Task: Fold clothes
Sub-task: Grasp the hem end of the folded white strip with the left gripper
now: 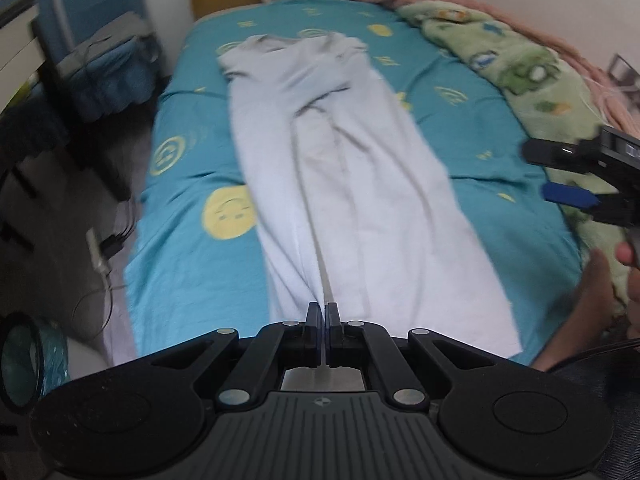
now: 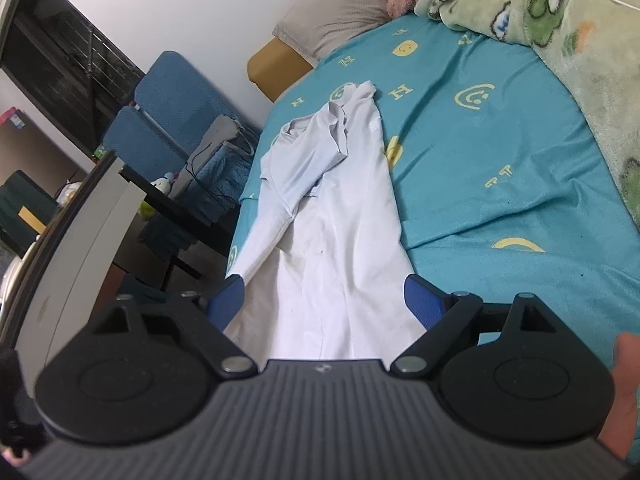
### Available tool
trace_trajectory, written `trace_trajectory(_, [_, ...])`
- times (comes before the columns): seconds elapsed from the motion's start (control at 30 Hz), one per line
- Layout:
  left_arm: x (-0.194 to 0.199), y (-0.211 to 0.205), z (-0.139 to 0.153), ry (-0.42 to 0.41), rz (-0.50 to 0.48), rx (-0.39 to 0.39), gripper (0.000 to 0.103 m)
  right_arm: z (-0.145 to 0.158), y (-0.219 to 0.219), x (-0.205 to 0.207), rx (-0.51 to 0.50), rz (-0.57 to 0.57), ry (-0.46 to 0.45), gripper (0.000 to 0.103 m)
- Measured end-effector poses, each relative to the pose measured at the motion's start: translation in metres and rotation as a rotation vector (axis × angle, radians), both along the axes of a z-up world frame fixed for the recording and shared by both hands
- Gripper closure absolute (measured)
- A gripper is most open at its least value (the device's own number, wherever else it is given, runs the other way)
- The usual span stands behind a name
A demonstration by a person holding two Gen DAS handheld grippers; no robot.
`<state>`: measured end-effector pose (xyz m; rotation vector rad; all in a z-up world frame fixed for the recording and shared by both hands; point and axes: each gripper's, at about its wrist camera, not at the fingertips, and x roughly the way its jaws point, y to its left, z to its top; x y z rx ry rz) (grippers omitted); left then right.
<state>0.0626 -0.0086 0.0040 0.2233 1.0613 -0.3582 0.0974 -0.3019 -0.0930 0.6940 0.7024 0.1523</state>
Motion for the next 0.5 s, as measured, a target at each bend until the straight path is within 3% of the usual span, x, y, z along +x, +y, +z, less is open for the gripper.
trace_trajectory(0.23, [-0.001,-0.046,-0.05,0.083,-0.091,-0.006,0.101,-0.01,-0.008,0.003,0.036,-0.019,0.035,0.015])
trace_trajectory(0.33, [0.001,-0.038,-0.073,0.164,-0.091,-0.056,0.092,-0.016,-0.009,0.004,0.051,-0.012,0.062,0.015])
trace_trajectory(0.43, [0.004,-0.012,-0.075,0.168,-0.026,-0.137,0.073,-0.023,-0.009,0.006,0.066,-0.002,0.091,0.015])
trace_trajectory(0.5, [0.01,0.015,-0.076,0.166,0.054,-0.219,0.041,-0.028,-0.008,0.007,0.084,0.007,0.114,0.015])
